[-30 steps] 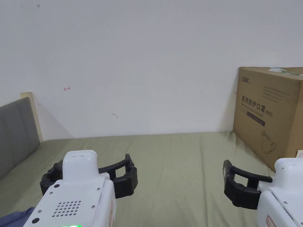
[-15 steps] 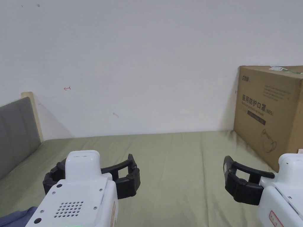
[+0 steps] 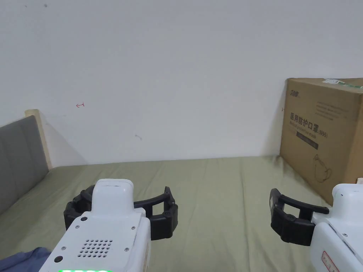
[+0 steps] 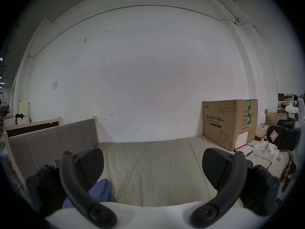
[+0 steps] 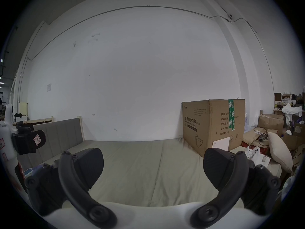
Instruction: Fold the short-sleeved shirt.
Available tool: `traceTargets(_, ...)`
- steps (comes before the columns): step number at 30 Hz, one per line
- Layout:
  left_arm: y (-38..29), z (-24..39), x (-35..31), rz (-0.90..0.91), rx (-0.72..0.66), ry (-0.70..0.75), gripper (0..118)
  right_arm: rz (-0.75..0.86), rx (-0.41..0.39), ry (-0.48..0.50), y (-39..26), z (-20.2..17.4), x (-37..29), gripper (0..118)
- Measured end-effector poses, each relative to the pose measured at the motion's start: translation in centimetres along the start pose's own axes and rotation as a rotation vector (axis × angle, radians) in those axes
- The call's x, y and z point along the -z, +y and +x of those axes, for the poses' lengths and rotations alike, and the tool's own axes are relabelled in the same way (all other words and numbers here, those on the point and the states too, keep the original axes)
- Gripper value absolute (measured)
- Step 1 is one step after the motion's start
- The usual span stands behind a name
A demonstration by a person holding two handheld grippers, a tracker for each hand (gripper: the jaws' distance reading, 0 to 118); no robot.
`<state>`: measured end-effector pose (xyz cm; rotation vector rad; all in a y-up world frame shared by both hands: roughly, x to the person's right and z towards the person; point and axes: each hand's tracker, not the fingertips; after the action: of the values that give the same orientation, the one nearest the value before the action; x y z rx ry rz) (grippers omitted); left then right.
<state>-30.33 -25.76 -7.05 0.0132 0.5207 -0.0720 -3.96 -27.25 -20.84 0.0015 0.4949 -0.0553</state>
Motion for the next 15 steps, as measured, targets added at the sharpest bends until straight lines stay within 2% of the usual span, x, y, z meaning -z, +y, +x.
traceTargets(2, 0.0, 0.0, 0.1, -0.01, -0.006, -0.007, 111, 0.003, -0.016, -0.003, 0.0, -0.1, -0.1, 116)
traceTargets(3, -0.1, 0.0, 0.1, -0.02, -0.017, -0.009, 100, 0.007, -0.027, -0.001, 0.0, -0.1, -0.2, 112)
traceTargets(4, 0.0, -0.1, 0.4, -0.042, -0.032, -0.005, 69, 0.013, -0.036, 0.0, 0.1, -0.1, -0.3, 95)
traceTargets(5, 0.0, -0.2, 0.7, -0.077, -0.044, -0.008, 32, 0.023, -0.05, -0.006, 0.1, -0.2, -0.4, 60)
traceTargets(6, -0.1, -0.2, 1.3, -0.122, -0.04, -0.005, 0, 0.025, -0.064, -0.028, 0.1, -0.3, -0.3, 14)
traceTargets(7, -0.1, -0.2, 1.7, -0.138, -0.024, 0.026, 0, 0.001, -0.067, -0.062, 0.1, -0.2, 0.0, 0)
traceTargets(10, -0.4, -0.1, 1.5, -0.131, -0.029, -0.004, 0, -0.016, 0.042, -0.006, 0.0, 1.2, 0.1, 0)
traceTargets(15, -0.4, -0.4, 1.1, -0.122, -0.016, -0.007, 0, -0.025, 0.012, -0.034, -0.3, 1.2, 0.2, 0)
